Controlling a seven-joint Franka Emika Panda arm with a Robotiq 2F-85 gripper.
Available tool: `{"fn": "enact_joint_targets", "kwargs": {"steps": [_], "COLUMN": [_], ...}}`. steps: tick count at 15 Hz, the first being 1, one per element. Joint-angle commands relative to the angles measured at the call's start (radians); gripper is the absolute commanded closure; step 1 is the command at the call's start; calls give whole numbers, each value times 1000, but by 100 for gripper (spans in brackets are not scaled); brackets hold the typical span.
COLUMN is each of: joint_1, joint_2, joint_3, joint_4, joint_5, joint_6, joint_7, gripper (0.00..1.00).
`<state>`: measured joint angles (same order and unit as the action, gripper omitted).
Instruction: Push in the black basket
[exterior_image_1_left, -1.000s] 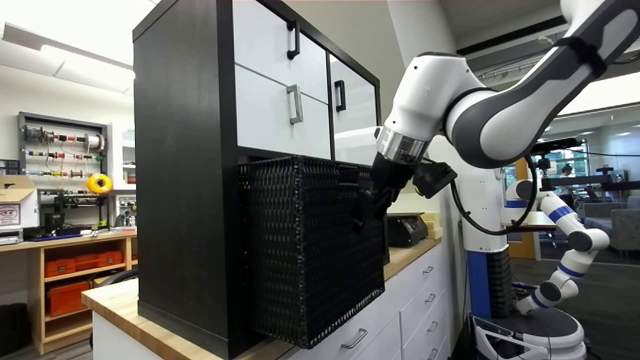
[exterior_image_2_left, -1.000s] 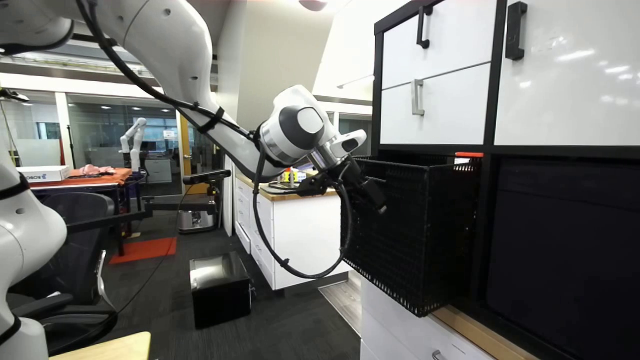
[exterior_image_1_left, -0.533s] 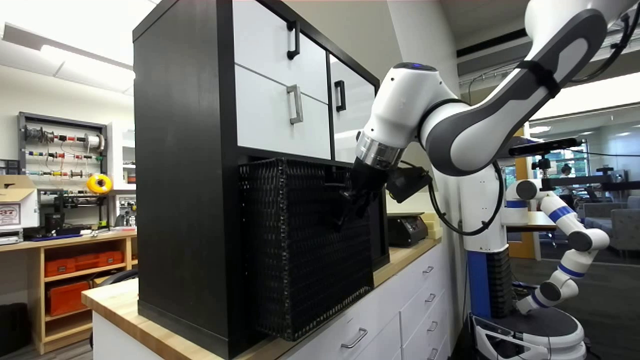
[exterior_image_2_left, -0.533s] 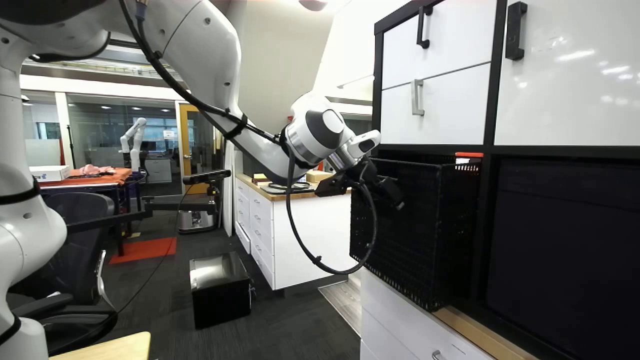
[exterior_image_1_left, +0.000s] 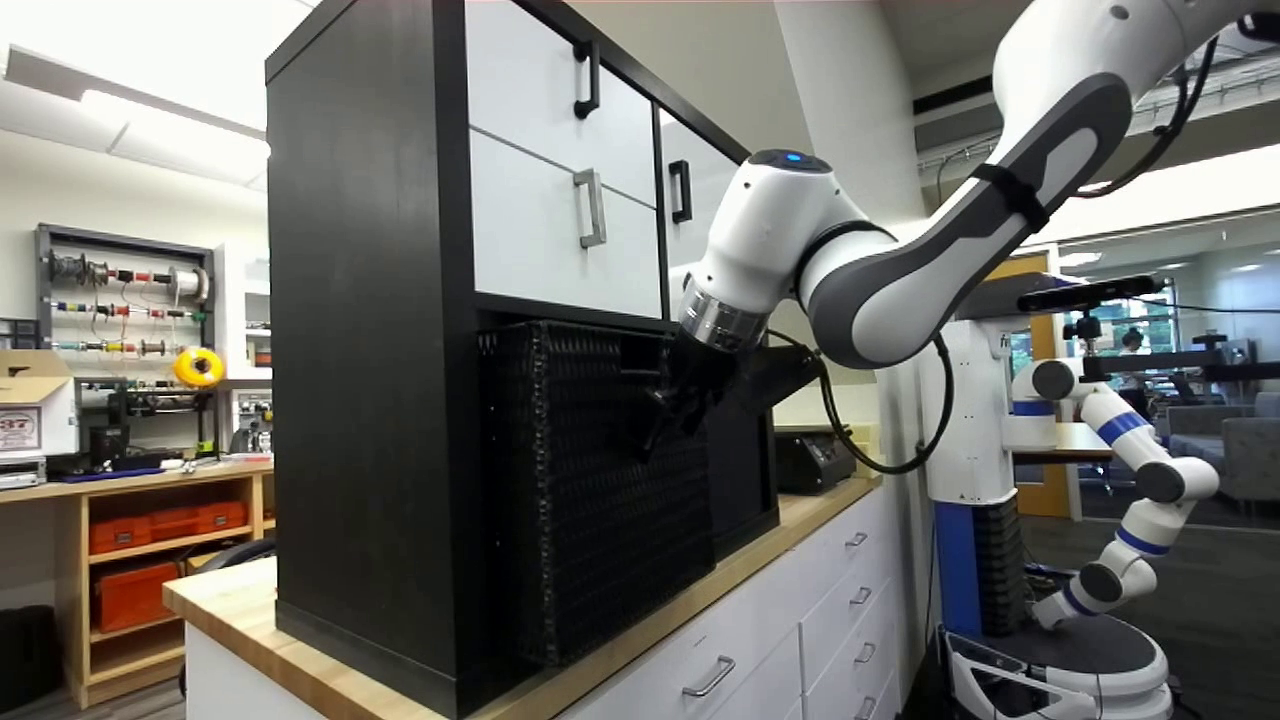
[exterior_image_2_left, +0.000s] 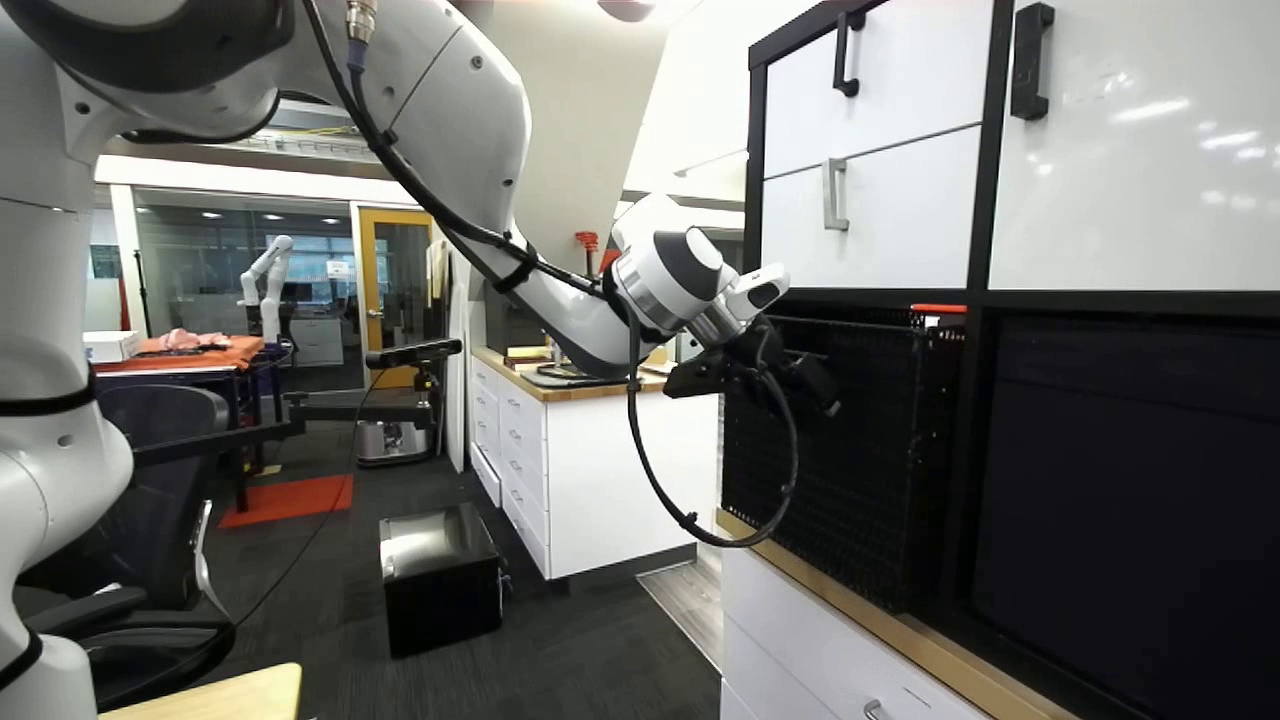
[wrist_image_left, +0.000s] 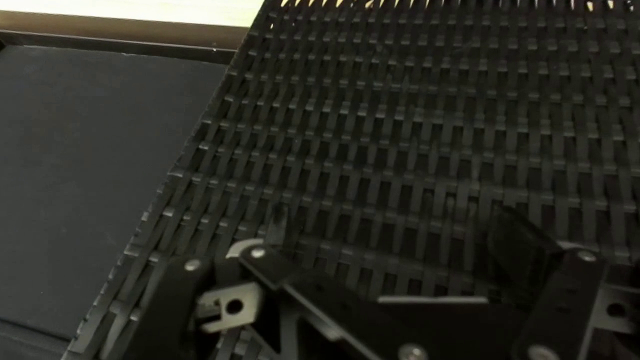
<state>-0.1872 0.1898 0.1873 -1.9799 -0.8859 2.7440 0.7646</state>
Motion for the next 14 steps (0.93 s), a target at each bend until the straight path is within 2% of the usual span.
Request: {"fn": "enact_joint_targets", "kwargs": {"steps": [1, 8, 10, 14], "joint_1": [12, 21, 16, -16], "joint_2": [65, 118, 108, 30], "joint_3": [-16, -17, -8, 54], "joint_4": [80, 153, 137, 24], "joint_5": [-51, -83, -62, 111], "joint_6": [17, 20, 15, -28], "joint_7": [59, 63, 50, -36], "gripper": [0, 0, 0, 0]}}
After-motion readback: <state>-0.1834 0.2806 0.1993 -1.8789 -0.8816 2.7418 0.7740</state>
